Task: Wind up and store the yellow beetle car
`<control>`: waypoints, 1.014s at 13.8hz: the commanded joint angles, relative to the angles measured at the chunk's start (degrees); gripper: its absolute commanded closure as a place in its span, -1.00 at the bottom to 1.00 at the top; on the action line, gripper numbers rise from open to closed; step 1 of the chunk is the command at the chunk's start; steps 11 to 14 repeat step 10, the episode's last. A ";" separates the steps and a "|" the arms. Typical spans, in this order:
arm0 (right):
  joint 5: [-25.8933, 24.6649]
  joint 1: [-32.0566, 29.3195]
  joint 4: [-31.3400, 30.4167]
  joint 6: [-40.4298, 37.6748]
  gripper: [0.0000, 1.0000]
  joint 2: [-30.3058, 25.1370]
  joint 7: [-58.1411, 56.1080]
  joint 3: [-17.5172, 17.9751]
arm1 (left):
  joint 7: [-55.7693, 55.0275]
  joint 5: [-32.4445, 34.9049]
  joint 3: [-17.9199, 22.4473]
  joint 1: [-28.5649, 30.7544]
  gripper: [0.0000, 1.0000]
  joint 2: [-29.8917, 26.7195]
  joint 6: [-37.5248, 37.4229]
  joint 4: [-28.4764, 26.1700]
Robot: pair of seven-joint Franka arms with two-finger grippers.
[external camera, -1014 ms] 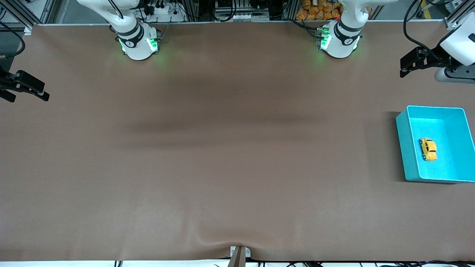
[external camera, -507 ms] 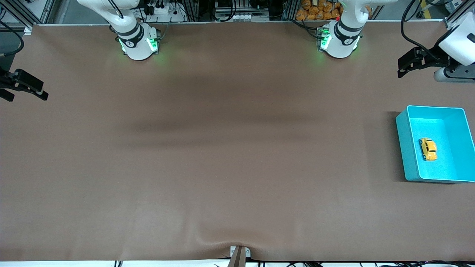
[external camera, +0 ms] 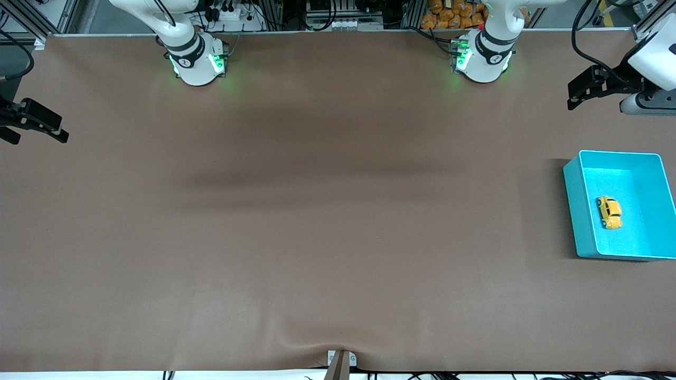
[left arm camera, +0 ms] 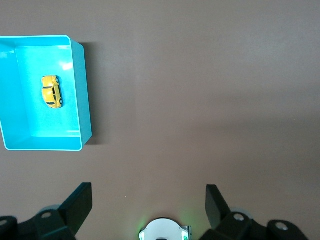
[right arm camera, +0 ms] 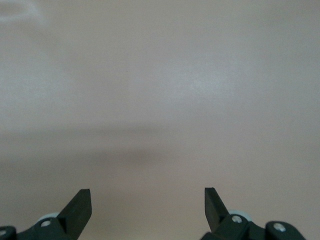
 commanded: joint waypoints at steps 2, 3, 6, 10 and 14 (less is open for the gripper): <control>-0.47 1.19 0.00 -0.22 -1.00 -0.62 1.39 -0.32 | -0.86 -1.42 -0.01 0.23 -1.00 -0.42 0.35 0.64; -0.47 1.19 0.00 -0.22 -1.00 -0.62 1.39 -0.32 | -0.86 -1.33 -0.01 0.23 -1.00 -0.42 0.36 0.64; -0.74 1.10 0.00 0.13 -1.00 -0.53 1.30 -0.41 | -0.86 -1.42 -0.19 0.23 -1.00 -0.42 0.36 0.64; -2.23 0.66 -0.08 -1.18 -1.00 -0.53 1.30 -0.50 | -0.77 -1.16 -0.01 0.31 -1.00 -0.42 0.44 0.64; -2.23 0.66 -0.08 -1.18 -1.00 -0.53 1.30 -0.50 | -0.77 -1.16 -0.01 0.31 -1.00 -0.42 0.44 0.64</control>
